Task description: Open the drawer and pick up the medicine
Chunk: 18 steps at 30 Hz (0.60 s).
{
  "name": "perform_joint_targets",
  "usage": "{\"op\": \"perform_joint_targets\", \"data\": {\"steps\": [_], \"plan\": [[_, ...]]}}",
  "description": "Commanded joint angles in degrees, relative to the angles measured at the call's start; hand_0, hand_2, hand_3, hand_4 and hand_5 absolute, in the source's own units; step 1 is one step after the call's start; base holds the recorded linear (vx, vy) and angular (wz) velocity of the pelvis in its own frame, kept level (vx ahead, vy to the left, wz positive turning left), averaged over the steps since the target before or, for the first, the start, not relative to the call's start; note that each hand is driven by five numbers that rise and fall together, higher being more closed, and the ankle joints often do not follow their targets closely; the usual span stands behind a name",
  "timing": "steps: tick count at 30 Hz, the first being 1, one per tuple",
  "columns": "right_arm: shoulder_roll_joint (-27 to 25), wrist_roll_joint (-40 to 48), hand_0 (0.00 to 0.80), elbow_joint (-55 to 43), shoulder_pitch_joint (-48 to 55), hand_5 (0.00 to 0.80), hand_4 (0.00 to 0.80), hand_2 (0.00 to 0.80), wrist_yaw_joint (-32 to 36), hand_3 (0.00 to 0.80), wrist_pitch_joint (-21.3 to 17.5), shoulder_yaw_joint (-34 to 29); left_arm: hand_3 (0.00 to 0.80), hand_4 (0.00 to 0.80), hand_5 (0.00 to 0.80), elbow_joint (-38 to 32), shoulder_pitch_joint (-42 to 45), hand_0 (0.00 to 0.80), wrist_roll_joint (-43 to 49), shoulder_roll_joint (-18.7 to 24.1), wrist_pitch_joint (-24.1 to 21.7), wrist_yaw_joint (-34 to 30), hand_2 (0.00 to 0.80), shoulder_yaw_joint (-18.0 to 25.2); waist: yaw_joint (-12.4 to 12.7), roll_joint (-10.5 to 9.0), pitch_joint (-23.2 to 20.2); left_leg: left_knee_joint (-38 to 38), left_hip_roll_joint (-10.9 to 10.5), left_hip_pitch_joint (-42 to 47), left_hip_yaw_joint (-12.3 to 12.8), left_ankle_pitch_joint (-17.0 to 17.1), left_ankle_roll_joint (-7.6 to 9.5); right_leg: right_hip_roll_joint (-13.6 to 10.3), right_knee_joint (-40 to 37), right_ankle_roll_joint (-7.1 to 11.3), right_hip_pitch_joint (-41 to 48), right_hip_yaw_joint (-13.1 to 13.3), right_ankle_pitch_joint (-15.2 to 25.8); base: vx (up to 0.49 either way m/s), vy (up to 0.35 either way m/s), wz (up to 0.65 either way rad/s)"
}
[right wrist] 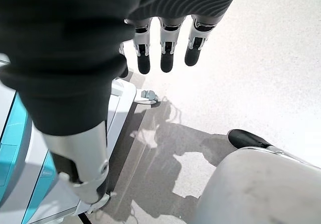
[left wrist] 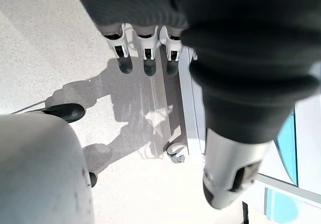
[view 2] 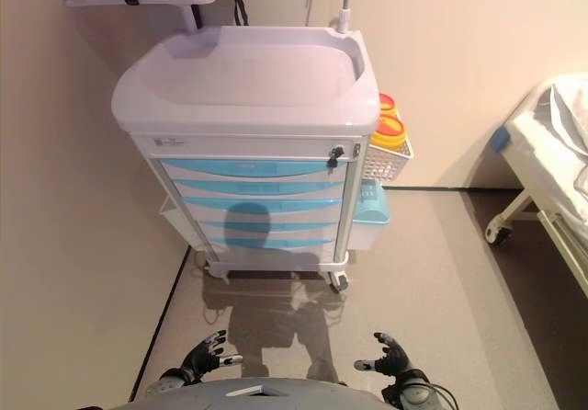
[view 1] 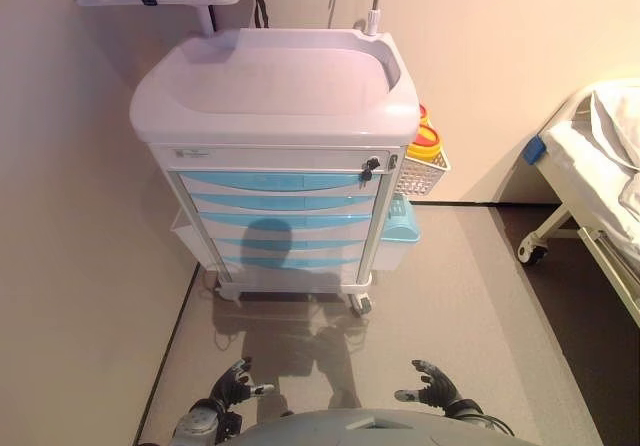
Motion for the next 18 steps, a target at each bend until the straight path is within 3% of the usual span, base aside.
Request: {"op": "perform_joint_targets", "data": {"steps": [1, 18], "plan": [[0.8, -1.1, 0.0, 1.5, -5.1, 0.0, 0.0, 0.0, 0.4, 0.0, -2.3, 1.6, 0.0, 0.0, 0.0, 3.0, -4.1, 0.0, 0.8, -0.8, -0.1, -0.6, 0.0, 0.3, 0.4, -1.19, 2.2, 0.4, -3.0, 1.7, 1.5, -6.8, 1.95, -0.9, 1.7, 3.41, -0.2, -1.3, -0.1, 0.0, 0.0, 0.0], [0.4, -1.2, 0.0, 1.2, -3.5, 0.0, 0.0, 0.0, 0.3, 0.0, -2.5, 0.7, 0.0, 0.0, 0.0, 3.8, -3.0, 0.0, -6.1, -0.8, 2.7, -4.1, 0.0, 3.1, -0.3, -0.83, 3.6, 0.9, -3.0, 1.1, 1.8, -6.9, 2.44, -0.9, 3.4, 3.14, -1.5, -0.4, -0.8, 0.059, 0.015, -0.01]]}}
